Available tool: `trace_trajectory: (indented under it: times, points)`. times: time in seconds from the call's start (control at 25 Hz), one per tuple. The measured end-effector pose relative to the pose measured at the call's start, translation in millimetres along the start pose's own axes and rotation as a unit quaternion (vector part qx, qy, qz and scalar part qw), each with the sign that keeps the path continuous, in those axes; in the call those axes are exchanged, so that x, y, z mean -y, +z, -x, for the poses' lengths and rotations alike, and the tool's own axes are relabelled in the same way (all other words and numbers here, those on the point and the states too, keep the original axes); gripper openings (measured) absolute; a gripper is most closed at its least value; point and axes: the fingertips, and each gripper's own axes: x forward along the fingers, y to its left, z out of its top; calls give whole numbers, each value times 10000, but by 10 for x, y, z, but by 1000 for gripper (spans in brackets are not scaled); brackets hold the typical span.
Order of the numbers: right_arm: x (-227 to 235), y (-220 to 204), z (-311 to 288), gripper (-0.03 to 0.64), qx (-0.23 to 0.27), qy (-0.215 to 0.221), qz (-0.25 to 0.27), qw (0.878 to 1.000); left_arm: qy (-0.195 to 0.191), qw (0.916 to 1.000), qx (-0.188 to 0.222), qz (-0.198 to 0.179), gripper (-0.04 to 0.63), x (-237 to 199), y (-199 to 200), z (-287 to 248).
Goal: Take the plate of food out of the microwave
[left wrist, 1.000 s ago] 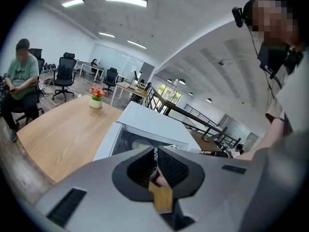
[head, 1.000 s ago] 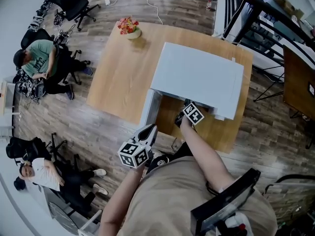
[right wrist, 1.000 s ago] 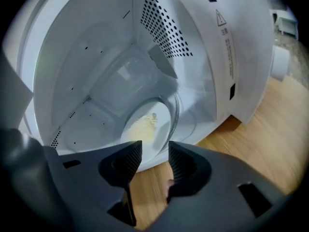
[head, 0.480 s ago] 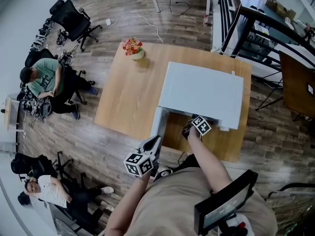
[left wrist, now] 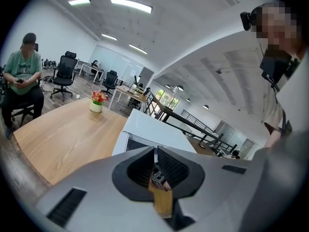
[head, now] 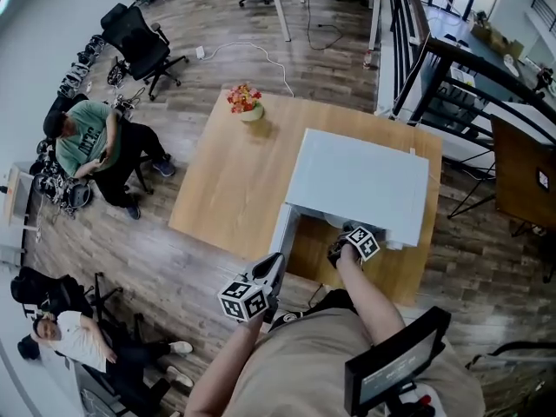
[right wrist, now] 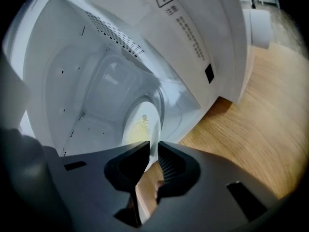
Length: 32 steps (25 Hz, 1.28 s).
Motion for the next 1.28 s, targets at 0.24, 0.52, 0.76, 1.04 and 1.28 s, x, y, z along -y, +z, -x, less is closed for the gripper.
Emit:
trace_trajectory:
  times: [0.24, 0.52, 0.76, 1.04, 1.28]
  points:
    - [-3, -74, 100, 49, -131, 385, -227, 9989, 56, 10000, -17, 44, 5, 22, -60, 51]
    - [-130, -83, 309, 15, -343, 1066, -549, 9922, 133, 9997, -72, 184, 5, 60, -182, 97]
    - [-62, -127, 528, 12, -513, 1339, -704, 9872, 206, 9995, 118, 231, 5, 101, -199, 236]
    - [-163, -25, 813, 12, -692, 1838, -689, 9781, 271, 9989, 140, 348, 5, 184, -298, 154]
    - [-12, -16, 1197, 12, -1043, 1992, -477, 9732, 250, 9991, 153, 322, 5, 391, -416, 100]
